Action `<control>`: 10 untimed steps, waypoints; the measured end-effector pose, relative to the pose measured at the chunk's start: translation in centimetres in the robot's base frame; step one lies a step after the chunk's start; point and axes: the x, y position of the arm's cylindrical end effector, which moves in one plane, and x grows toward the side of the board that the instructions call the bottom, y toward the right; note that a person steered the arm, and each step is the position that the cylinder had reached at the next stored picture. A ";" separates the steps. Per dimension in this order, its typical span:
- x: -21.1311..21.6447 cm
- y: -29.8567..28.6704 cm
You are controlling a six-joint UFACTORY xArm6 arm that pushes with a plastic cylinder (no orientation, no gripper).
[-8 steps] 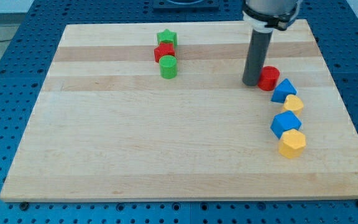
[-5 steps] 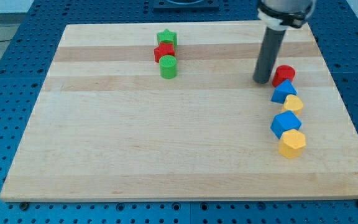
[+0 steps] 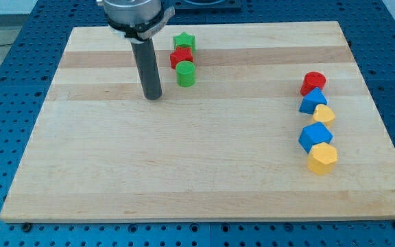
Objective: Move green circle to the top of red circle
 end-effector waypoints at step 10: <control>-2.0 16.0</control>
